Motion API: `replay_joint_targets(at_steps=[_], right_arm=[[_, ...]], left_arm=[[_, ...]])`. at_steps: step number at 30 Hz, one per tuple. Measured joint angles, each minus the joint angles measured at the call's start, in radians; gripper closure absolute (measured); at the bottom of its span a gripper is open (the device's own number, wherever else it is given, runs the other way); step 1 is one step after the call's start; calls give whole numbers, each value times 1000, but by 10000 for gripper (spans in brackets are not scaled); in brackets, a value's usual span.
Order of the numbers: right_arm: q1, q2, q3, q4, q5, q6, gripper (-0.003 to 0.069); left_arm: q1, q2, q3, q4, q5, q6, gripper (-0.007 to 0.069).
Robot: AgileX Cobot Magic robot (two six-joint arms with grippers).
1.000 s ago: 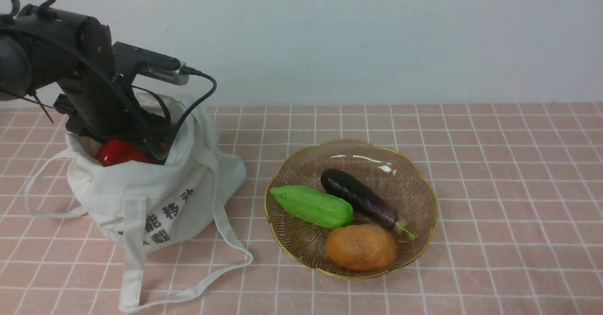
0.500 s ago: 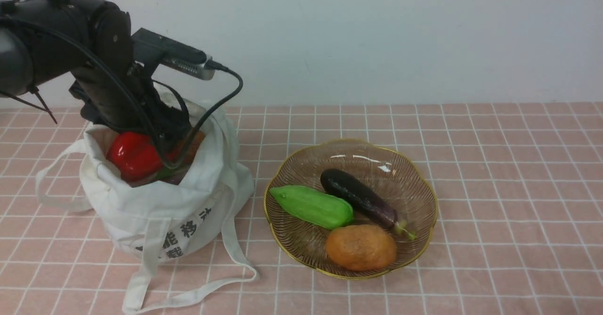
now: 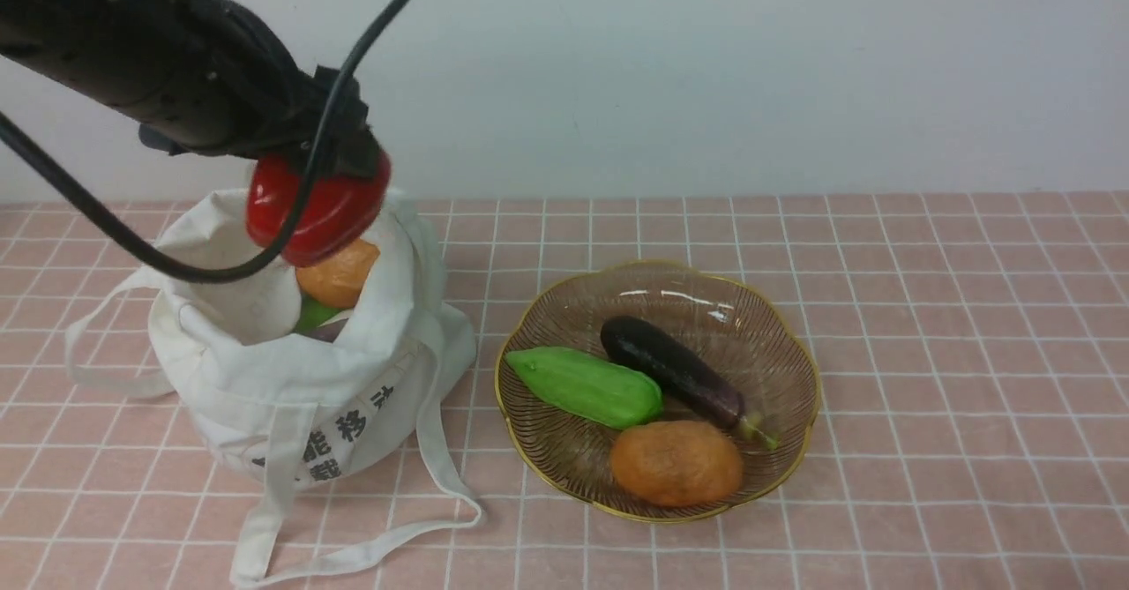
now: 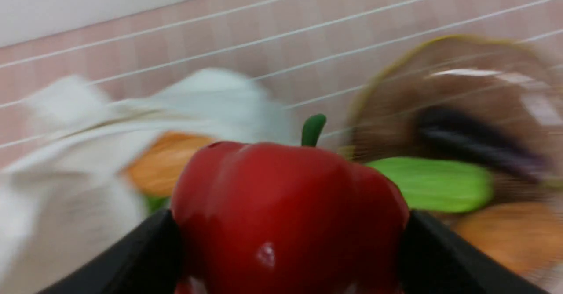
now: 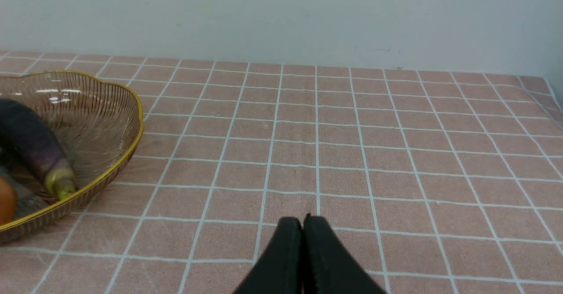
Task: Take vegetables from bag on pink coffee tablecloth place on plate.
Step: 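Take the red bell pepper out of the bag and place it on the plate with the left gripper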
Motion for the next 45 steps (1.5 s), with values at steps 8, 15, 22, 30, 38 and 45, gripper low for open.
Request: replay_joint_targets(at_steps=[8,15,22,30,38,45], right_arm=[[0,0,0,0,0,0,671],[0,0,0,0,0,0,671],[0,0,0,0,0,0,671],[0,0,0,0,0,0,671],[0,0,0,0,0,0,671],[0,0,0,0,0,0,671]], left_arm=[[-135,52,0,-224,-28,193,35],[-241,242,0,-238,-215,205,35],[-248,417,0,-237,-440,261,36],[-248,524,0,-231,-578,303,39],[-248,517,0,-231,-580,305,-34],[-248,386,0,-230,-555,304,-41]])
